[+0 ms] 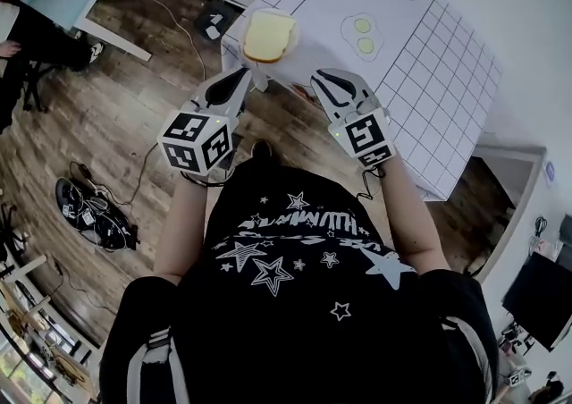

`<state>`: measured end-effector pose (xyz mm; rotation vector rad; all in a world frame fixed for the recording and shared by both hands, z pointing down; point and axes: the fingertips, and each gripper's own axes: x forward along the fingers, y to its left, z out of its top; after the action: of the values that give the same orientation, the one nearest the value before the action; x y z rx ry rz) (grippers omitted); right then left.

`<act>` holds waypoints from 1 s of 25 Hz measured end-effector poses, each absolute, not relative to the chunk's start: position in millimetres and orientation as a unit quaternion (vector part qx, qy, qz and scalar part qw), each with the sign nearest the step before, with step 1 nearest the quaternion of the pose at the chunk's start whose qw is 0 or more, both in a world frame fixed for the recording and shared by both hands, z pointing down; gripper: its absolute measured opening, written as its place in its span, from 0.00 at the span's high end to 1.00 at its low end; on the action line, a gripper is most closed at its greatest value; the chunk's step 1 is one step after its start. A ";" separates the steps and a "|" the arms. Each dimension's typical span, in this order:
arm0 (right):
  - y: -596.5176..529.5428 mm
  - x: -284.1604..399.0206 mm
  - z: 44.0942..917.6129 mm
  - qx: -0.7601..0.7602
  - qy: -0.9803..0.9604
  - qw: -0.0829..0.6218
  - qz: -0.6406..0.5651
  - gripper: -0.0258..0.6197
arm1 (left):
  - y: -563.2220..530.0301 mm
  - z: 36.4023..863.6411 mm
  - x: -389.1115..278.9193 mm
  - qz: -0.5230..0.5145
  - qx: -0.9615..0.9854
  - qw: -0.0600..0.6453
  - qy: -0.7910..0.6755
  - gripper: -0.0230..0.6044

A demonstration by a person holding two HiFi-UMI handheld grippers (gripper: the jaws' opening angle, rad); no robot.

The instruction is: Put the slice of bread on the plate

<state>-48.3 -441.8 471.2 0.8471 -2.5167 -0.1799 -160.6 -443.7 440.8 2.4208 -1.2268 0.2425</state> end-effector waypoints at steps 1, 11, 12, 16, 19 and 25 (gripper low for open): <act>-432.8 -40.1 468.7 0.308 -0.919 0.236 -0.064 0.88 | -437.8 439.2 -152.5 0.086 0.870 0.206 -0.439 0.95; -345.0 49.5 449.9 0.349 -0.916 0.195 -0.030 0.92 | -365.4 426.9 -59.2 0.090 0.890 0.186 -0.407 0.95; -335.9 58.1 449.5 0.355 -0.915 0.190 -0.026 0.93 | -356.7 426.8 -51.8 0.093 0.891 0.182 -0.405 0.95; -302.7 90.0 450.7 0.369 -0.913 0.171 -0.002 0.93 | -325.6 426.9 -28.0 0.094 0.891 0.176 -0.407 0.95; -283.6 101.7 453.4 0.365 -0.915 0.169 0.002 0.94 | -306.0 431.5 -20.3 0.096 0.888 0.179 -0.413 0.95; -262.9 116.9 445.5 0.371 -0.916 0.153 0.013 0.94 | -272.0 431.8 -5.6 0.108 0.888 0.183 -0.407 0.95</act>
<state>116.9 -262.9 445.5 1.0644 -2.6264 0.0378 -5.6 -272.0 431.8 2.5056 -1.1478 0.3039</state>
